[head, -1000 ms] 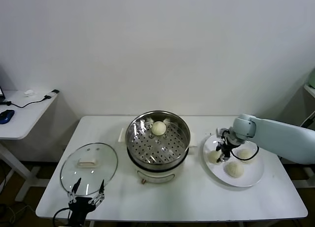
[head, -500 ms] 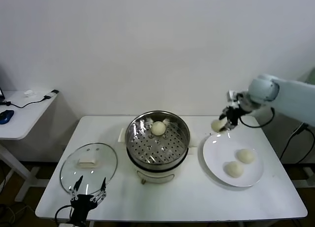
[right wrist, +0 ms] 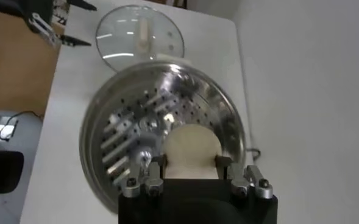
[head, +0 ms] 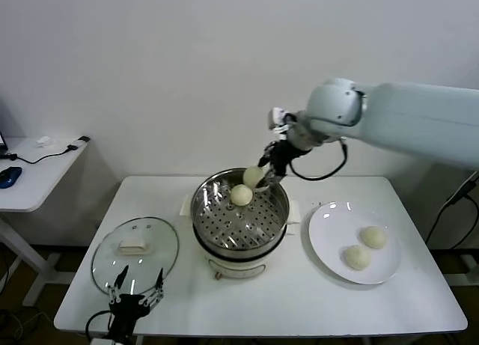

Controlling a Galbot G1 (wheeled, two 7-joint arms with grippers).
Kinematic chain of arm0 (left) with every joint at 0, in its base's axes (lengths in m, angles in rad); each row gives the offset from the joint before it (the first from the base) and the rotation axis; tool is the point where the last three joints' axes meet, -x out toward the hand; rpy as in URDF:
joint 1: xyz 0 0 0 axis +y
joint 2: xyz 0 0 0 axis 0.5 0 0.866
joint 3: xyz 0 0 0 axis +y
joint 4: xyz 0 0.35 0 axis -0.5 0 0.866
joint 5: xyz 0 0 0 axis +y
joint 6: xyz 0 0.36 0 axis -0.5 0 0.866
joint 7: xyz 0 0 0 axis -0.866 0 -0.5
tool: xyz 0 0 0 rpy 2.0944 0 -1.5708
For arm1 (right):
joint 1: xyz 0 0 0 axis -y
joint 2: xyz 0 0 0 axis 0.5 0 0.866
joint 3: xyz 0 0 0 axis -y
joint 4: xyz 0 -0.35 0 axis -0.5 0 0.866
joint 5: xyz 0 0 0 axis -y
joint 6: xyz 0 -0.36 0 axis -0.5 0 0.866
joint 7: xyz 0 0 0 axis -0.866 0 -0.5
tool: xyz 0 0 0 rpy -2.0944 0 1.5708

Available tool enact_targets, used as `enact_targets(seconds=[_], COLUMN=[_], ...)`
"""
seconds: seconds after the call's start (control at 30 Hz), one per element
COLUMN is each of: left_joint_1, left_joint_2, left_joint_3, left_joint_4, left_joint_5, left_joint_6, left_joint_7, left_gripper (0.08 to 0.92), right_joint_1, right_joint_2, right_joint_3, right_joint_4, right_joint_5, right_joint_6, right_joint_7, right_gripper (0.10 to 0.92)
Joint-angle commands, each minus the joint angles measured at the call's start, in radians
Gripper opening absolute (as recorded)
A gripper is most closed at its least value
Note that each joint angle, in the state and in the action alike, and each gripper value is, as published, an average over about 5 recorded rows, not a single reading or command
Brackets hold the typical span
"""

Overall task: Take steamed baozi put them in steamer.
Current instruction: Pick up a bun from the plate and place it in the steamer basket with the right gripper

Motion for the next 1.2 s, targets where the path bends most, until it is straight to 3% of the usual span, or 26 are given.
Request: enact_targets(seconds=[0.03,0.53,0.83,0.93,1.2], left_joint_1=[0.004,0.009,0.011,0.012,0.016], left_joint_2=[-0.003,-0.005,-0.006,-0.006,-0.009], left_joint_3=[-0.002,0.001,0.004,0.004,0.004], left_joint_4=[0.001,-0.004,-0.007,-0.010,-0.023], left_joint_5=[0.000,-0.002,-0.001,0.000,0.005], left_joint_6=[-0.004,-0.006,-0.007,-0.007,-0.006], left_joint_7=[-0.006,-0.006,-0.007,-0.007,-0.006], left_gripper=[0.823,0.823,0.823,0.823,0.823], right_joint_1=[-0.177,-0.376,-0.365,-0.349,-0.176], right_joint_2=[0.205,0.279,0.271,0.255,0.146], right_joint_3=[0.040,0.067,0.082,0.089,0.081], right_joint_4=[-0.066,-0.265,-0.271,-0.257,-0.241], right_joint_5=[0.023,-0.099,-0.112,-0.132,-0.213], right_joint_6=[-0.105,-0.085,-0.073,-0.051,0.138], right_joint_7=[0.158,0.187,0.158,0.119,-0.101], right_gripper=[0.560,0.560,0.560,0.592,0.796])
